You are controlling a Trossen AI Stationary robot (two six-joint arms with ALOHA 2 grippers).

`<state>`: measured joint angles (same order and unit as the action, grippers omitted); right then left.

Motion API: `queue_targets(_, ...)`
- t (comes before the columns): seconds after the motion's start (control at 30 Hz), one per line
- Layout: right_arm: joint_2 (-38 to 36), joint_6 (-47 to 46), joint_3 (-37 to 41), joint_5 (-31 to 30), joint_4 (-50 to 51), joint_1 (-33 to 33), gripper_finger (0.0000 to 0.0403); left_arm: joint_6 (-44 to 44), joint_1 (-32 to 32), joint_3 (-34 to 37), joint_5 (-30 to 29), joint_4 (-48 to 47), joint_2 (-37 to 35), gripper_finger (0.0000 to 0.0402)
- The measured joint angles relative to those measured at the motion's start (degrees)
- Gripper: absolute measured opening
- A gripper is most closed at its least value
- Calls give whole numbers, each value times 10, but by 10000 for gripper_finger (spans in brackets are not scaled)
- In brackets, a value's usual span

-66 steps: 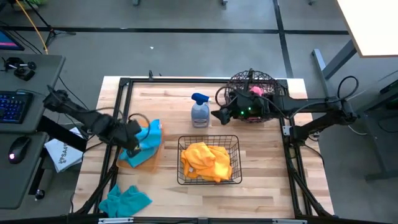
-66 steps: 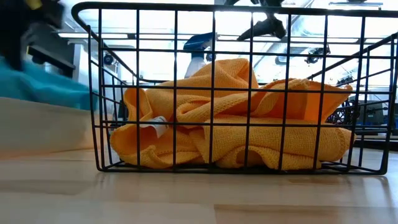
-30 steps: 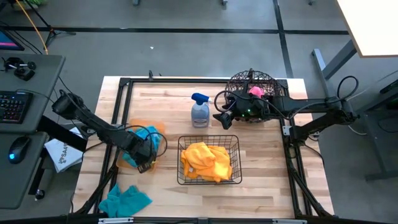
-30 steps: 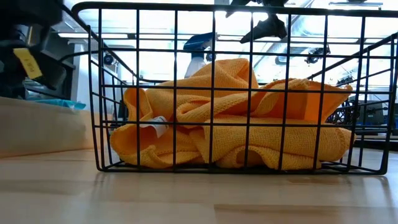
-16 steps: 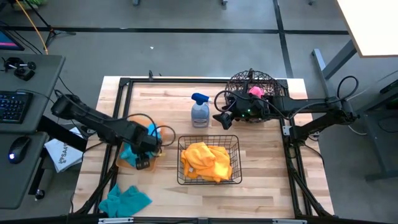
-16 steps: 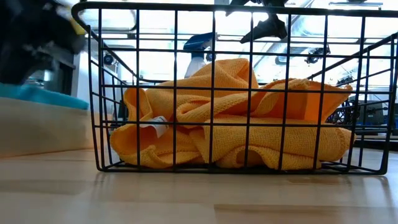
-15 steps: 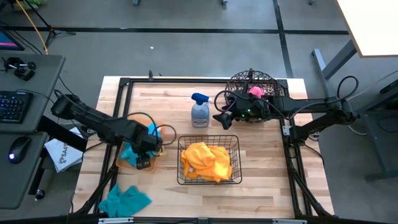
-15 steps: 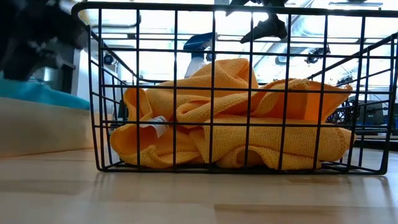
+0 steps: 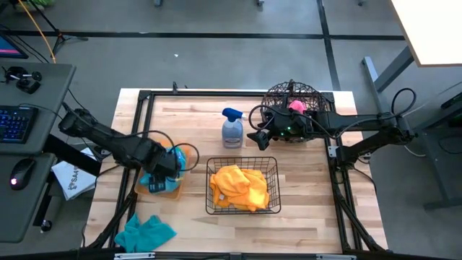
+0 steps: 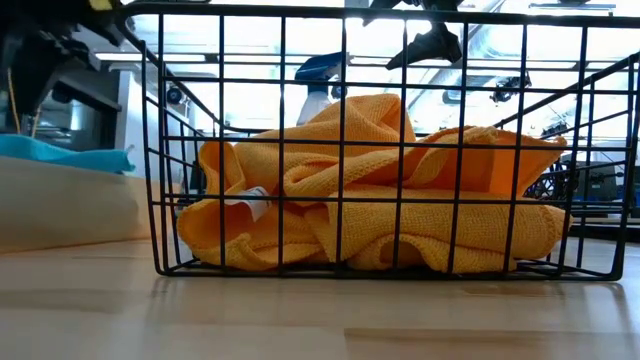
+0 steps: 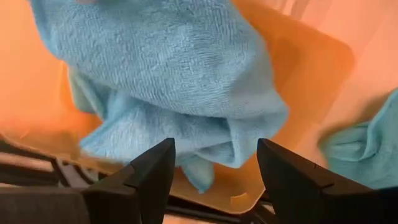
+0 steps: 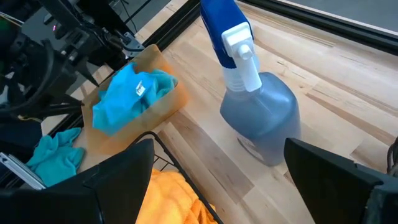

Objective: Sort microfiber towel by color & place in baskets
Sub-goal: Put the blue microfiber towel into the orange bin

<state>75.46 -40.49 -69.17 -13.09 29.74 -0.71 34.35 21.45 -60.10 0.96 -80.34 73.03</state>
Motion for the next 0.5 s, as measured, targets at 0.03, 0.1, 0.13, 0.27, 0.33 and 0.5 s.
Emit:
queue_targets(0.03, 0, 0, 0, 0, 0, 0, 355, 1, 9, 5, 0, 8, -5, 214)
queue_targets(0.1, 0, 0, 0, 0, 0, 0, 355, 13, 23, 10, 0, 19, -16, 214)
queue_targets(0.13, 0, 0, 0, 0, 0, 0, 355, 22, 28, 11, 0, 25, -22, 214)
queue_targets(0.27, 0, 2, 0, 0, 4, 0, 355, 49, 42, 11, -9, 92, -59, 214)
queue_targets(0.33, 0, 5, 0, 0, 6, 0, 355, 70, 49, 10, -21, 139, -78, 214)
queue_targets(0.5, 0, 5, 0, 0, 13, 0, 355, 173, 108, 9, 19, 175, -65, 214)
